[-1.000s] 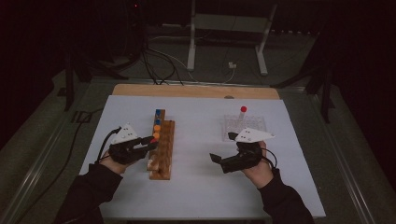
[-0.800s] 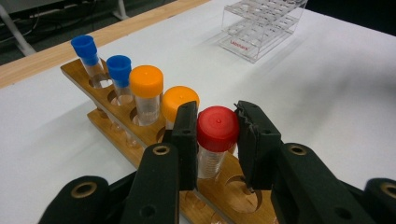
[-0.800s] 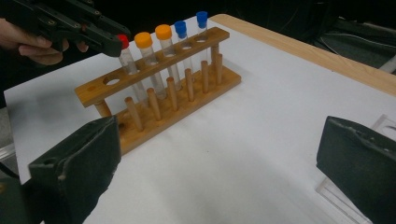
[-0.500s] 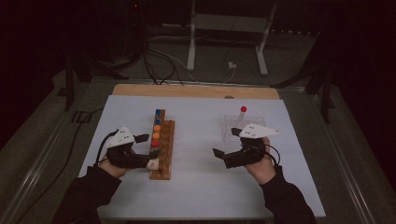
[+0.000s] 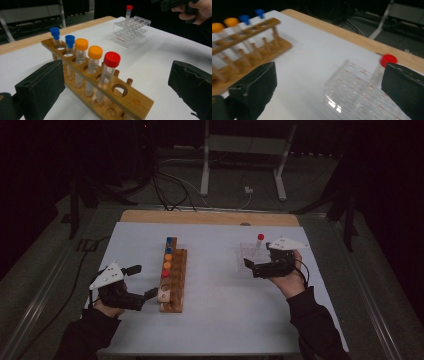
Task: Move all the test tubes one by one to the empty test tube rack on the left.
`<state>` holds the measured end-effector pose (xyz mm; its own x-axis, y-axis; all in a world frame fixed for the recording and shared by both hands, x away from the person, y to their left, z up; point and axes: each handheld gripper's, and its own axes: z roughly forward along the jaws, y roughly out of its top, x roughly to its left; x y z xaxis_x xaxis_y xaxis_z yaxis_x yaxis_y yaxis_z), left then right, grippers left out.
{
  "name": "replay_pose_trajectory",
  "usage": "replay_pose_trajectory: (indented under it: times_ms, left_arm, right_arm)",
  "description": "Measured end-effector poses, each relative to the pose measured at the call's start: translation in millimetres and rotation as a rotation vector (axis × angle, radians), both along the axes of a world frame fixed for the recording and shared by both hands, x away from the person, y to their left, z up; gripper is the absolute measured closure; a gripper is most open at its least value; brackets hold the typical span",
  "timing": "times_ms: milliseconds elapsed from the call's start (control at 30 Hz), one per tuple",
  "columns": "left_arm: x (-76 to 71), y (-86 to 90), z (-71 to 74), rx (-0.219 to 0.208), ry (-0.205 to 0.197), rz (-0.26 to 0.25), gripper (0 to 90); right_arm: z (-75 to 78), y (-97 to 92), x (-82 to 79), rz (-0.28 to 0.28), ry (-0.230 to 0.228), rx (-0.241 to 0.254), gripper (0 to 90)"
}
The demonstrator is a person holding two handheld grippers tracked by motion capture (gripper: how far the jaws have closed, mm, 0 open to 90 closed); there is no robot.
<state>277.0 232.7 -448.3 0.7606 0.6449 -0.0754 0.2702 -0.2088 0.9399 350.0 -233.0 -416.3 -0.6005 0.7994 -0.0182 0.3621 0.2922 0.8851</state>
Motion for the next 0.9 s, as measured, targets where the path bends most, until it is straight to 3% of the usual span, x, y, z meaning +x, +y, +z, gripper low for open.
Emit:
replay_pose_trajectory:
  times_ms: [233, 333, 667, 900]
  left_arm:
    - [-0.8, 3.6, -2.5, -0.007, 0.005, 0.007, 1.4]
    - [-0.1, 3.0, -3.2, -0.007, 0.012, 0.0, 1.4]
    - [0.5, 2.7, -4.4, -0.003, 0.018, -0.005, 1.4]
    - [1.7, 2.6, -5.3, -0.008, 0.03, -0.017, 1.4]
  right_arm:
    - [-20.2, -16.6, 30.4, -0.168, 0.043, -0.041, 15.5]
    - [-27.6, -20.4, 41.5, -0.197, 0.07, -0.043, 20.5]
    - [-44.3, -19.5, 71.2, -0.237, 0.128, -0.056, 49.9]
    - [-48.9, -14.7, 79.2, -0.222, 0.142, -0.075, 67.3]
